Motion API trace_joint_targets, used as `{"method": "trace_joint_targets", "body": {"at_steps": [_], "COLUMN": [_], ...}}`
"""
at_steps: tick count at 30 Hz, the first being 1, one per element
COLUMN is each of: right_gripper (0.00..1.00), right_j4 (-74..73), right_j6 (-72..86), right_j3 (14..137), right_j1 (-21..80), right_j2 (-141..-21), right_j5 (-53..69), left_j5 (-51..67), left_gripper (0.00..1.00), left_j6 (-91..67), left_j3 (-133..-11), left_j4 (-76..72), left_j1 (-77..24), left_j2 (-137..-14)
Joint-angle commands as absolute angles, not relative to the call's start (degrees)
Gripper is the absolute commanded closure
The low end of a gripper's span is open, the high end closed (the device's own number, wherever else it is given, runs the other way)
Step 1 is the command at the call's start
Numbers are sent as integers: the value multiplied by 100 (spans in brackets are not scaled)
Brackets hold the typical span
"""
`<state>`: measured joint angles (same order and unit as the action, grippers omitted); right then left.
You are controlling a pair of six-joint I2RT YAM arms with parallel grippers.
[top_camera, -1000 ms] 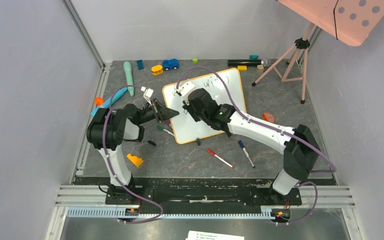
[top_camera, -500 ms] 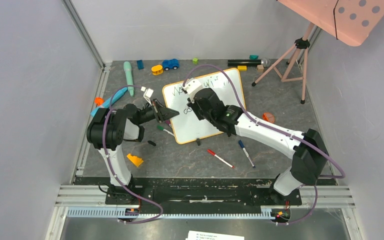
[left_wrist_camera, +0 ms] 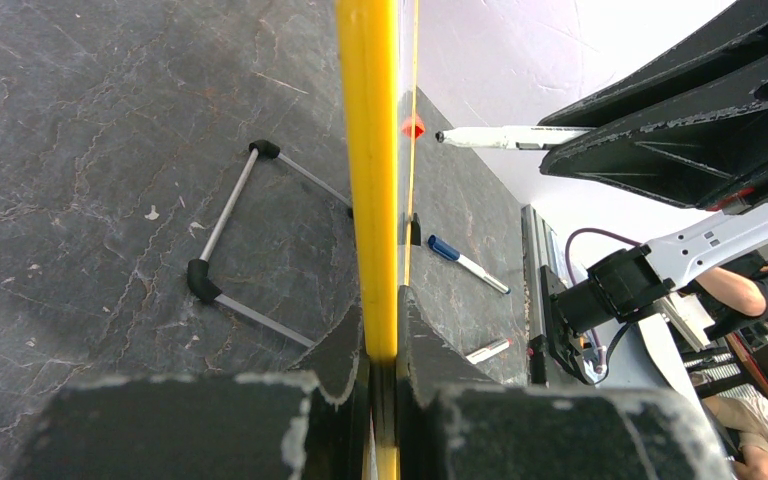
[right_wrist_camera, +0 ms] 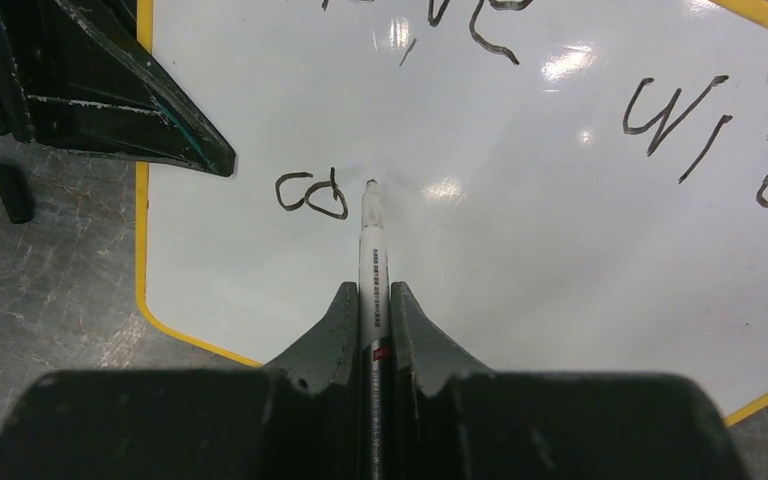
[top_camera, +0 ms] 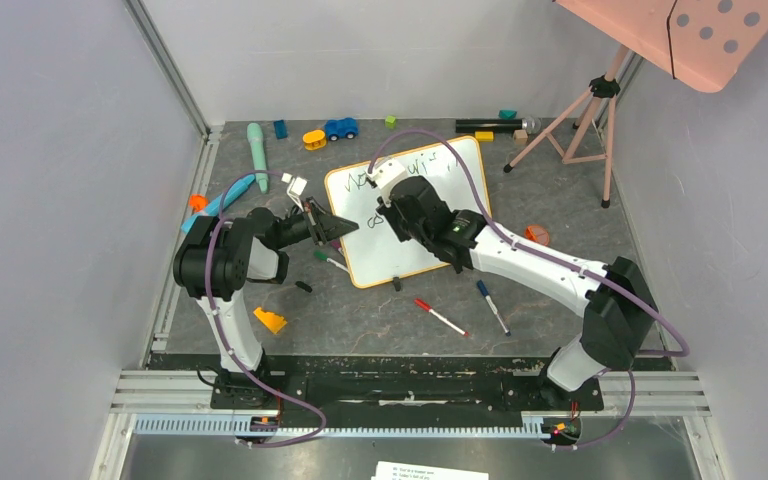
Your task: Write a sentence on the whiteboard
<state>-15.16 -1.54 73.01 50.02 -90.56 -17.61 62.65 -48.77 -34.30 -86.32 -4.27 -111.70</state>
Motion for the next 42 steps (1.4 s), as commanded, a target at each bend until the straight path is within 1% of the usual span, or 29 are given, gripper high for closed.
{"method": "trace_joint_targets", "body": {"at_steps": [1, 18, 31, 42], "right_gripper": [100, 100, 100, 100], "right_j4": [-1457, -1521, -1569, -1606], "right_j6": [-89, -88, -9, -9], "right_j3": [7284, 7481, 7070, 7156], "right_j1": [4991, 4890, 4860, 4860], "right_j2": [-9086, -9435, -9230, -9280], "right_j5": [-1672, -1704, -1482, -1480], "left_j5": [5959, 5959, 5951, 5950], "left_gripper": [98, 98, 98, 98], "left_j6": [-3796, -3795, -3785, -3793], "left_j3": [-3341, -3351, -3332, -3347], "left_j4": [-8921, -8925, -8919, -8921], "left_j1": [-404, -404, -404, -405], "left_j2": [-11214, -11229, -11220, -11224]}}
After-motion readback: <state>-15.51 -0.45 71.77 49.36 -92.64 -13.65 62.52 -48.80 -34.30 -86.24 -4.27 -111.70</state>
